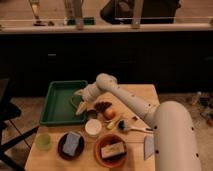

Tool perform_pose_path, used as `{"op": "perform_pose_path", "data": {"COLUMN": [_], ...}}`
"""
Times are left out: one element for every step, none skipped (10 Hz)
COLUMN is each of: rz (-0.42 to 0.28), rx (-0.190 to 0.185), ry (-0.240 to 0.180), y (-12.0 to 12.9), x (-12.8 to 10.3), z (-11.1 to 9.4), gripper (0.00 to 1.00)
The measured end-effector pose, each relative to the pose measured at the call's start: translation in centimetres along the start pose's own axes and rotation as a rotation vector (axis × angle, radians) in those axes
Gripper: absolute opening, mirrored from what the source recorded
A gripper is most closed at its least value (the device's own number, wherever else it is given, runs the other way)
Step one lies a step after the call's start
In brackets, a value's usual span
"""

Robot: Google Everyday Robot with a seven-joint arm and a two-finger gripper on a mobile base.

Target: Place pepper in tray

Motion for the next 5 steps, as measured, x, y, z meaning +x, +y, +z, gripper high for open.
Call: {"op": "perform_pose_path", "data": {"rz": [0.001,0.001,0.002,0.003,0.003], "rx": [-0.001,-0.002,-0.003,-0.004,-0.005], "ry": [0.001,0.003,0.004,0.005,0.006], "y": [0.09,0.17,0.23,0.29,0.35], "x": [-0.02,-0.04,-0.04,-0.06,-0.07], "z": [0.03,0.05,0.04,0.03,0.04], "gripper": [0.8,0.8,0.8,0.8,0.8]}}
